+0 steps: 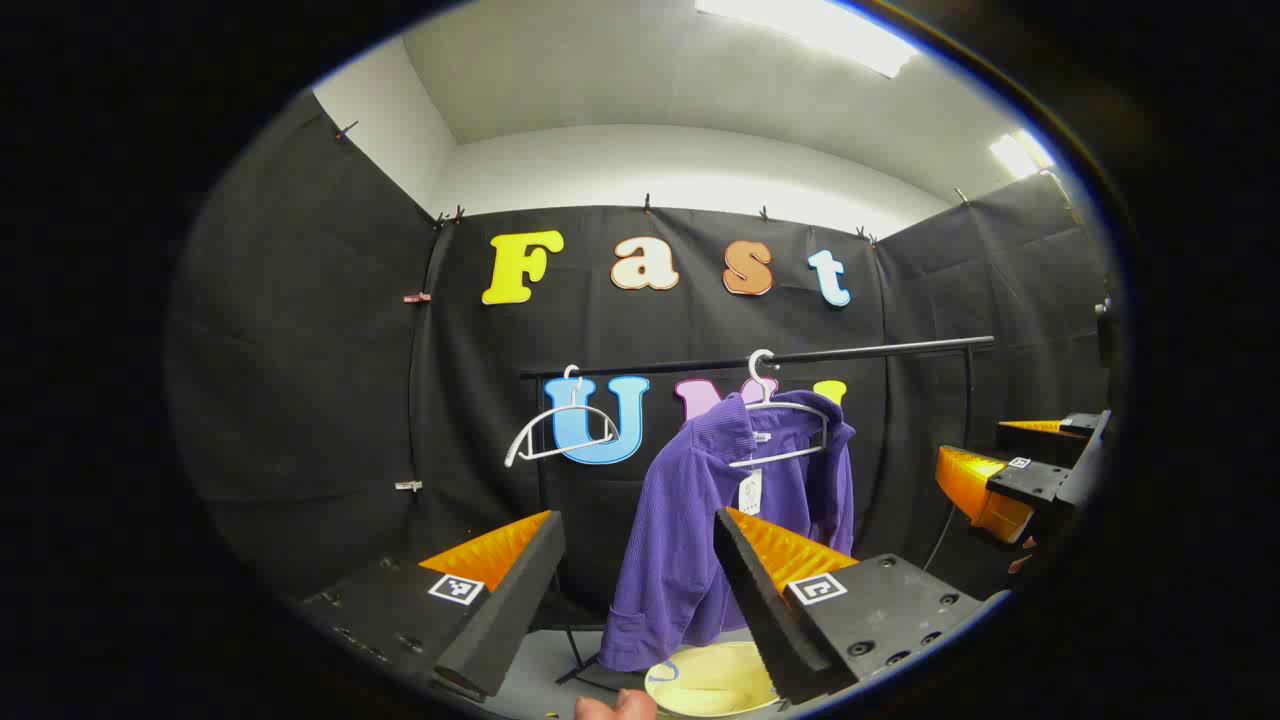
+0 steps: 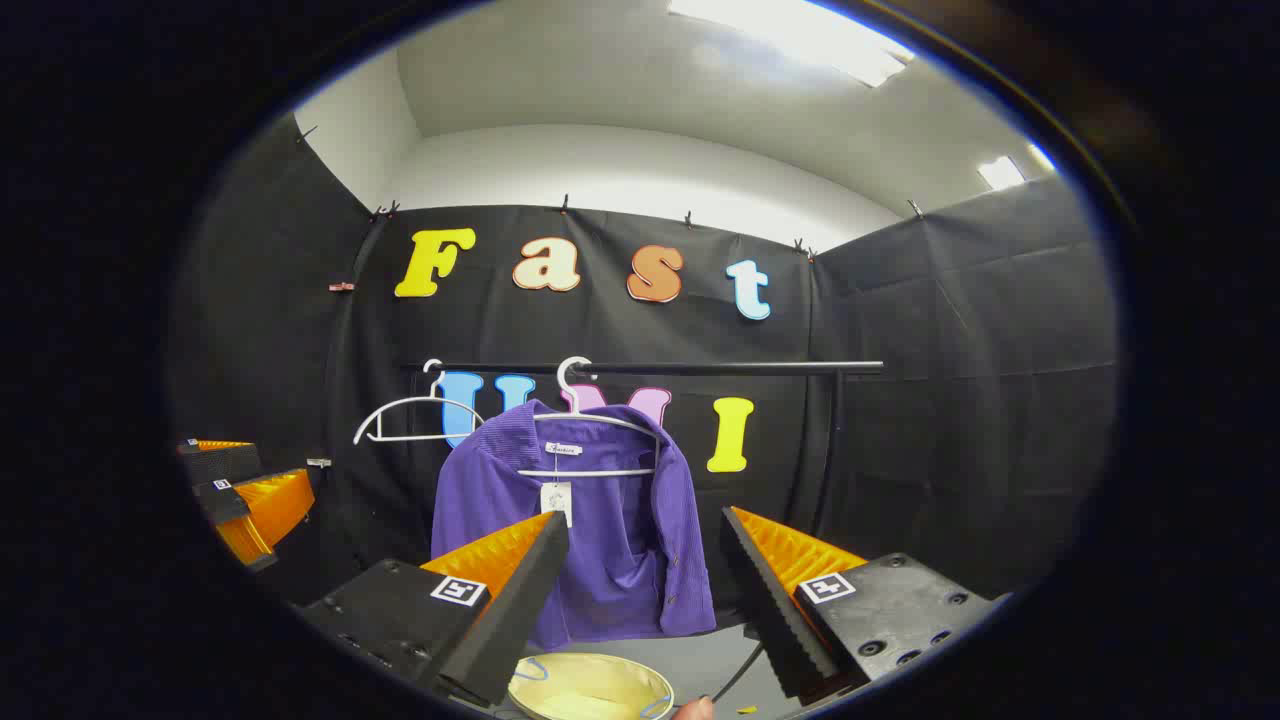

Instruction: Grasp the clothes on the hanger with both hands and then place them into the laundry hamper below.

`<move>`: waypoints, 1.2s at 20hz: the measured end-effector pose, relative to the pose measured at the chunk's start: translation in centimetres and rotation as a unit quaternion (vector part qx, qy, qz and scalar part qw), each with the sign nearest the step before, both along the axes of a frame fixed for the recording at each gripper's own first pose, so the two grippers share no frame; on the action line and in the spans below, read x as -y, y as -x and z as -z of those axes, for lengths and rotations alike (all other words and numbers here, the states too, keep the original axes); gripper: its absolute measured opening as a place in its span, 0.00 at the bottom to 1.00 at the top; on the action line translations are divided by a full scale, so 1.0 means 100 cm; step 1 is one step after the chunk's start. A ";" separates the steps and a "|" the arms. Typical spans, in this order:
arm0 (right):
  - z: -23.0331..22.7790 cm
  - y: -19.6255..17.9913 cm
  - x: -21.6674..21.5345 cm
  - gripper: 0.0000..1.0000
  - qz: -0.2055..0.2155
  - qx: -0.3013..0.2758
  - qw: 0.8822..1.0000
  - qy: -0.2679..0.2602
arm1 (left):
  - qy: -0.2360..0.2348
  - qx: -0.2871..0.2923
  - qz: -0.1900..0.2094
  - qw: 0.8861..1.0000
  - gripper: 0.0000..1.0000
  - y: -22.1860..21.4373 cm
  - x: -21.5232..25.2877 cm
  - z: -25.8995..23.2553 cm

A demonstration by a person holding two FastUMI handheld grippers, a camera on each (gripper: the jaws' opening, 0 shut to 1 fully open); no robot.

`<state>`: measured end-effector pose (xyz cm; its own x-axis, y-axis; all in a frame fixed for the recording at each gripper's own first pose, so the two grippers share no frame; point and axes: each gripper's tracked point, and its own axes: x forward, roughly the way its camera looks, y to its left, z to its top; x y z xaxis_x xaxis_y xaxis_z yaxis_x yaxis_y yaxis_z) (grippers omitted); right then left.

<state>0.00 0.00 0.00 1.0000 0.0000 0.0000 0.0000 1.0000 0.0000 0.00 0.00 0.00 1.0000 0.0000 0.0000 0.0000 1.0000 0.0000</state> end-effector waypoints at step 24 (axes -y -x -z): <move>-0.001 0.006 0.001 0.97 0.010 0.005 1.000 0.001 | -0.001 0.010 0.010 1.000 0.94 0.004 0.001 0.000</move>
<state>-0.56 -0.11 0.10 0.9998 -0.0199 0.0091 0.0199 0.9998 -0.0024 -0.37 -0.10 0.04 0.9996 -0.0193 0.0193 0.0192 0.9998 0.0030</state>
